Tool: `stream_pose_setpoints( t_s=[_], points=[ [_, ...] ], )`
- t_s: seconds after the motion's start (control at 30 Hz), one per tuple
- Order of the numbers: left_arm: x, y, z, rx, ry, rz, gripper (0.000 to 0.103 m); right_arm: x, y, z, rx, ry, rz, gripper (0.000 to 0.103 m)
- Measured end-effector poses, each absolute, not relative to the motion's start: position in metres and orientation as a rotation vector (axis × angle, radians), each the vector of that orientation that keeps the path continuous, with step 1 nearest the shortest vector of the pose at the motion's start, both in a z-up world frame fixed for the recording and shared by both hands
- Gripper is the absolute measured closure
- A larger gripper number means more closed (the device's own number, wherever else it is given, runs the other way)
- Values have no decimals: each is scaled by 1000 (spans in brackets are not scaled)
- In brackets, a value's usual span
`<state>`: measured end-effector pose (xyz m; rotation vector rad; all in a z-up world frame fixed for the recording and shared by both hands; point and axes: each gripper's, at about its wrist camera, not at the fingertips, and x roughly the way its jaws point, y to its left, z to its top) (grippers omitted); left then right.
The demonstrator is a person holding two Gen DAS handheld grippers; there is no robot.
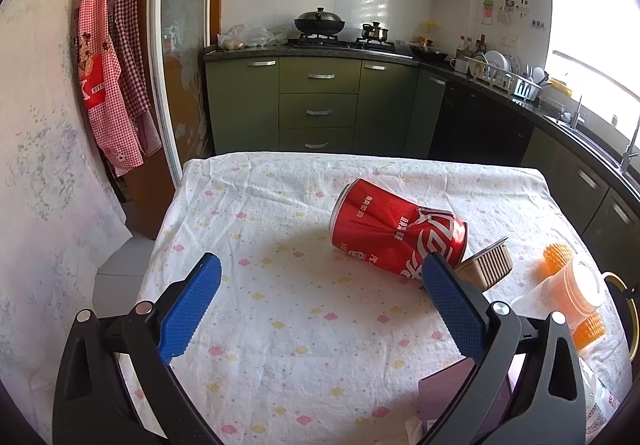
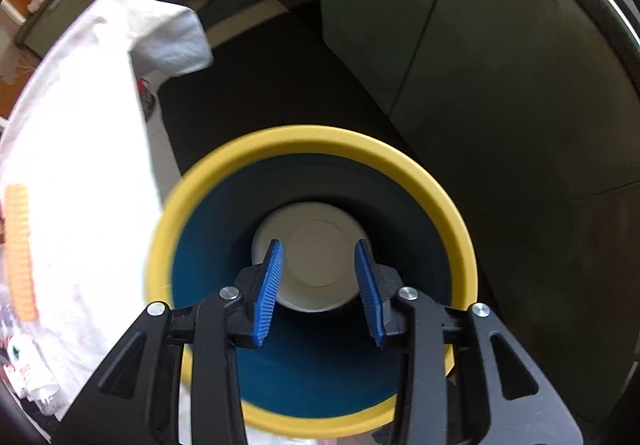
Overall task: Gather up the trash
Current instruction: 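Carry the paper cup over the yellow-rimmed bin and open the right gripper, then grasp the white plastic tub with the left gripper and lift it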
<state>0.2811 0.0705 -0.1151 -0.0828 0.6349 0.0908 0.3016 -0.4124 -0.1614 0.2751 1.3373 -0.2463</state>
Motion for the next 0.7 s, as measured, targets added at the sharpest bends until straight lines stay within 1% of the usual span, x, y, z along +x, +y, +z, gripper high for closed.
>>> stream_pose_setpoints(
  t_s=[0.07,0.13,0.2,0.37,0.43,0.53,0.6,0.7],
  points=[
    [280,69,-114,-78,627,87,4,292,-400,-152,265,1300,-214,67],
    [279,67,-111,-72,620,77,4,281,-388,-147,266,1271,-174,64],
    [275,64,-106,-77,610,53,4,265,-376,-146,253,1251,-140,64],
    [251,53,-76,-86,572,-26,4,238,-357,-146,257,1208,-79,62],
    [233,40,-62,-73,580,-84,4,232,-349,-148,260,1186,-72,59],
    [201,15,-50,-44,588,-185,4,212,-343,-145,277,1157,-50,58],
    [176,-10,-49,19,601,-245,4,206,-339,-146,289,1139,-28,58],
    [143,-51,-59,133,636,-315,4,195,-334,-148,315,1113,10,52]
  ],
)
